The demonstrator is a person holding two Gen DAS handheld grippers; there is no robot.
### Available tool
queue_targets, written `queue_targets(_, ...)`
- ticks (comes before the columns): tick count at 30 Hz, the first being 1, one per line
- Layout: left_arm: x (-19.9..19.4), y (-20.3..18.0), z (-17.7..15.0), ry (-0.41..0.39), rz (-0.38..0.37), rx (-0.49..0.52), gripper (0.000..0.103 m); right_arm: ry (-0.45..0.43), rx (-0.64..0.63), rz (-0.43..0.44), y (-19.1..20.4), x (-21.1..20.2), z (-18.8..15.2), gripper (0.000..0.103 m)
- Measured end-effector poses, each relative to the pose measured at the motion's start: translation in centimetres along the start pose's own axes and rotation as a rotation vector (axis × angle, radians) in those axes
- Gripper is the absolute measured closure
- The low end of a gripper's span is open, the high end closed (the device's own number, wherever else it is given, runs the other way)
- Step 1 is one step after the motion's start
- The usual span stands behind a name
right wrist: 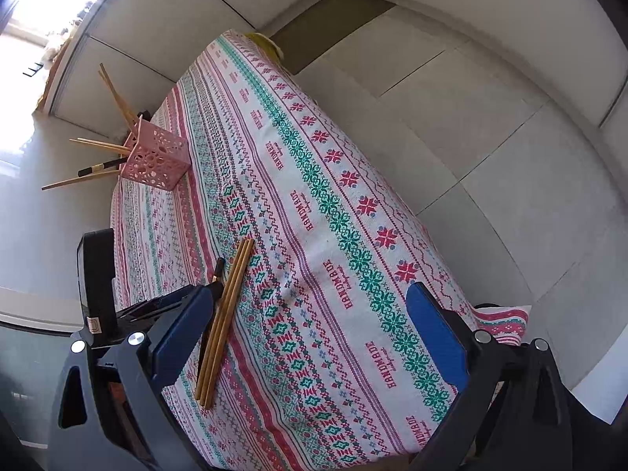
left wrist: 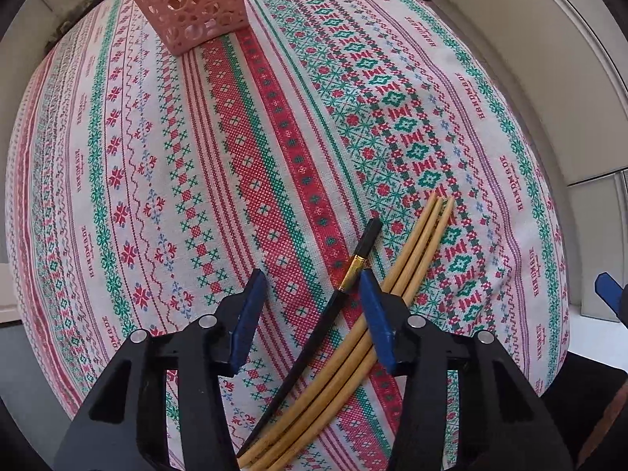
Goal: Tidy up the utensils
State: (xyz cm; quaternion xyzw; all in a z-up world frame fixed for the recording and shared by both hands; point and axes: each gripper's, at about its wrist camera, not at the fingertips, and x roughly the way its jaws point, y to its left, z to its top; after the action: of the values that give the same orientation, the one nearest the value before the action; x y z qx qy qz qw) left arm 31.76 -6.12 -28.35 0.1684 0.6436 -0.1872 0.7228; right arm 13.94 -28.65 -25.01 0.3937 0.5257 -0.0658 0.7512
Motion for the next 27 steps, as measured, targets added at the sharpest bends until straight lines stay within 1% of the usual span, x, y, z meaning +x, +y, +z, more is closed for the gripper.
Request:
queue_targets(1, -0.1, -0.1, 0.0, -0.006, -0.003, 0.001, 0.061, 0.005, 0.003, -0.007, 0.1, 0.3, -0.1, 0.007)
queue_targets(3, -0.5, 0.3, -0.1, -0.029, -0.002, -0.019, 0.086, 0.015, 0.003, -0.03, 0.6, 1.0, -0.2, 0.007)
queue_targets(4, -0.6, 1.0, -0.3, -0.038, -0.006, -0.037, 0.093, 0.019, 0.0, -0.04, 0.9, 1.4, -0.2, 0.007)
queue_targets(5, -0.7, 1.8, -0.6, -0.046, -0.019, -0.051, 0.094, 0.022, -0.007, -0.054, 1.4, 1.8, -0.3, 0.007)
queue_targets(7, -0.9, 3.6, -1.2, -0.076, -0.015, -0.088, 0.096, 0.021, -0.028, -0.095, 2.4, 2.8, -0.4, 0.007)
queue_targets(9, -1.8, 5.4, -2.0, -0.106, -0.038, -0.125, 0.097, 0.016, -0.061, -0.143, 4.1, 4.0, -0.5, 0.008)
queue_targets(10, -2.5, 6.2, -2.4, -0.125, -0.046, -0.141, 0.097, 0.017, -0.084, -0.167, 4.8, 4.6, -0.6, 0.012)
queue_targets(11, -3.2, 7.0, -2.8, -0.148, -0.051, -0.155, 0.097, 0.02, -0.109, -0.191, 5.6, 5.3, -0.7, 0.016)
queue_targets(13, -5.0, 8.3, -3.8, -0.193, -0.075, -0.176, 0.097, 0.051, -0.143, -0.227, 6.9, 6.9, -0.9, 0.039)
queue_targets(14, -5.5, 8.9, -4.2, -0.206, -0.083, -0.182, 0.097, 0.069, -0.14, -0.238, 7.1, 7.6, -0.9, 0.044)
queue_targets(15, -6.1, 9.4, -4.7, -0.221, -0.09, -0.188, 0.097, 0.086, -0.124, -0.241, 7.1, 8.2, -0.9, 0.053)
queue_targets(16, -6.6, 9.7, -5.0, -0.231, -0.095, -0.192, 0.097, 0.095, -0.097, -0.242, 7.0, 8.7, -0.8, 0.055)
queue_targets(17, -6.8, 9.9, -5.4, -0.239, -0.101, -0.196, 0.097, 0.079, -0.084, -0.243, 7.1, 8.6, -0.6, 0.055)
queue_targets(18, -7.1, 10.1, -5.6, -0.245, -0.106, -0.201, 0.097, 0.071, -0.072, -0.229, 7.2, 8.5, -0.5, 0.057)
queue_targets(20, -7.4, 10.8, -5.8, -0.251, -0.117, -0.207, 0.097, 0.091, -0.032, -0.179, 7.1, 8.5, -0.3, 0.057)
queue_targets(23, -7.7, 11.4, -6.1, -0.256, -0.131, -0.213, 0.097, 0.092, 0.01, -0.167, 6.9, 8.6, -0.1, 0.057)
queue_targets(25, -7.7, 11.5, -6.4, -0.26, -0.137, -0.216, 0.097, 0.094, 0.002, -0.188, 7.7, 9.1, -0.2, 0.058)
queue_targets(27, -7.3, 11.6, -6.1, -0.259, -0.141, -0.219, 0.097, 0.072, -0.026, -0.242, 8.4, 9.5, -0.4, 0.064)
